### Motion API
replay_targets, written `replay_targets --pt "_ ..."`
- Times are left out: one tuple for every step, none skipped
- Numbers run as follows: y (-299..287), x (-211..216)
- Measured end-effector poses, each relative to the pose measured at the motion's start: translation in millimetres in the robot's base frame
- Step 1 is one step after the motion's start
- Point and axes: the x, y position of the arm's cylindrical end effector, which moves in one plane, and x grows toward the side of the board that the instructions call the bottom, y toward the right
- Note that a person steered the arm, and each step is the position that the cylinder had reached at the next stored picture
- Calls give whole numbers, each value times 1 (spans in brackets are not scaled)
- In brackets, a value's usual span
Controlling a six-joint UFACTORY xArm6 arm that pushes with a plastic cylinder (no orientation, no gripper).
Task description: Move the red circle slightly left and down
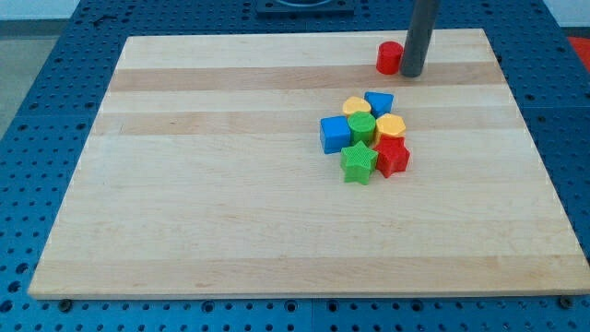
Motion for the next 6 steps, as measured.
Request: replay_targets --pt "0 0" --pt "17 -2" --pt "52 -17" --pt "43 -46" --pt "-18 -32" --pt "-44 -23"
